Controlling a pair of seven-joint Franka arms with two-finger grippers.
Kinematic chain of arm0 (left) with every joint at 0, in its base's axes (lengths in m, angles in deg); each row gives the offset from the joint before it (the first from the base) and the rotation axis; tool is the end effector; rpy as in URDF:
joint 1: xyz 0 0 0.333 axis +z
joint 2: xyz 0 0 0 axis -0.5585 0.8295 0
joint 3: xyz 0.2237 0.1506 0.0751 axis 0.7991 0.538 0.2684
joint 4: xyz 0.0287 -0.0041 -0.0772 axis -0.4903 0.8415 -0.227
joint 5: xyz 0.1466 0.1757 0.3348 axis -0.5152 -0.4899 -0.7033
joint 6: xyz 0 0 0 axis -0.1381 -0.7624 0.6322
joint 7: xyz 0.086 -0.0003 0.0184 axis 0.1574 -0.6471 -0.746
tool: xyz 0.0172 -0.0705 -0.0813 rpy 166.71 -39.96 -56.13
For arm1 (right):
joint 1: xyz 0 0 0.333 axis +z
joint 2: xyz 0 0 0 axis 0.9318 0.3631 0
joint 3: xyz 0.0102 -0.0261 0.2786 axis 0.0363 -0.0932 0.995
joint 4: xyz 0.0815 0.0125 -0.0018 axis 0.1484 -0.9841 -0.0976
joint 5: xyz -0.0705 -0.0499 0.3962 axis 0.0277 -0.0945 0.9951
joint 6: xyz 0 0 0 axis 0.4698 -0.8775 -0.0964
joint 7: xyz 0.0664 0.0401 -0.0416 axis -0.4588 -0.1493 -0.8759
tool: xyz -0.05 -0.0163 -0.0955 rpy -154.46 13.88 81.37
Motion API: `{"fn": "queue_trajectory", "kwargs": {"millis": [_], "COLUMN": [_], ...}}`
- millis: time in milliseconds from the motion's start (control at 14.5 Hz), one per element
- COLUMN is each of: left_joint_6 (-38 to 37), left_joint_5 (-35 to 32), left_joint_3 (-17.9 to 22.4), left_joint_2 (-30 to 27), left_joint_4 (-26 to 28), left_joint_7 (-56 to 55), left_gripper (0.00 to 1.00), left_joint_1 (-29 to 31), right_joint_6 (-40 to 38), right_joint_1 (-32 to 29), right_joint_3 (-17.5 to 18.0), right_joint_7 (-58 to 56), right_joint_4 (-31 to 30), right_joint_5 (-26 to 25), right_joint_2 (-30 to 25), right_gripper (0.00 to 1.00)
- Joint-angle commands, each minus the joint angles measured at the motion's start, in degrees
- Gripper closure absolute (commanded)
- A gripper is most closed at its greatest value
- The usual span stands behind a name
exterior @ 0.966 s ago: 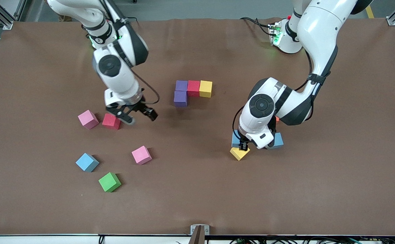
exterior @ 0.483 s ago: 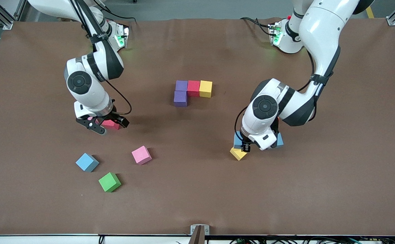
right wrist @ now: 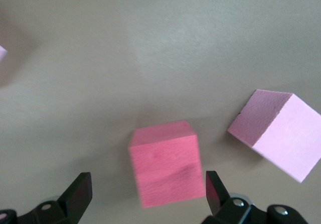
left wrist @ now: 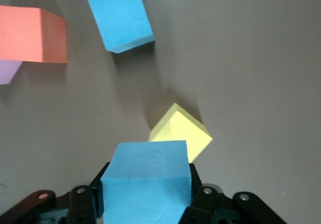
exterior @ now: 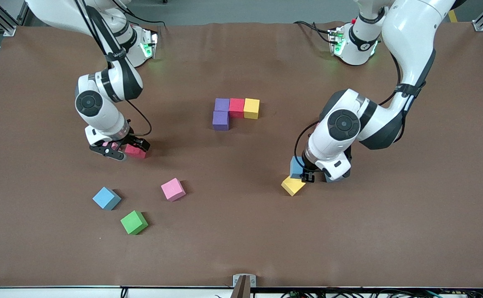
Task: Arrange 11 blocks into digit 3
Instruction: 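Move the right gripper to the pink cube beside the red cube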
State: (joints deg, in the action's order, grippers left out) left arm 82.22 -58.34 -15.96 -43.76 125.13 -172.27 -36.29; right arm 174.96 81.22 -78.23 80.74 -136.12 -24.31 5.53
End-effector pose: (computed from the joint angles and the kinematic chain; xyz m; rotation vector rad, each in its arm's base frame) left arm 0.5911 -0.3181 0.2938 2.3749 1.9965 -0.0548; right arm 0.4962 0.1028 0.1927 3.0543 -0.4415 -0.0077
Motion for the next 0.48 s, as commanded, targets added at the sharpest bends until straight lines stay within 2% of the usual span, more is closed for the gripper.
{"fn": "queue_trajectory", "kwargs": {"millis": [0,414], "left_joint_6": [2.87,4.12], "left_joint_5": [-0.68,-2.25], "left_joint_3": [-0.74,-0.65], "left_joint_2": [-4.04,-2.46], "left_joint_4": [6.42,6.61], "left_joint_7": [0.28,0.19], "left_gripper": [0.69,0.68], "left_joint_1": [0.85,0.58], "right_joint_6": [2.65,3.26], "right_joint_1": [-3.10,-4.42], "right_joint_3": [1.06,1.15], "right_joint_7": [-9.45,-11.87], "right_joint_4": [-3.24,-3.33], "right_joint_5": [-1.25,-0.90], "right_joint_2": [-0.82,-0.55], "right_gripper": [0.00,0.00]}}
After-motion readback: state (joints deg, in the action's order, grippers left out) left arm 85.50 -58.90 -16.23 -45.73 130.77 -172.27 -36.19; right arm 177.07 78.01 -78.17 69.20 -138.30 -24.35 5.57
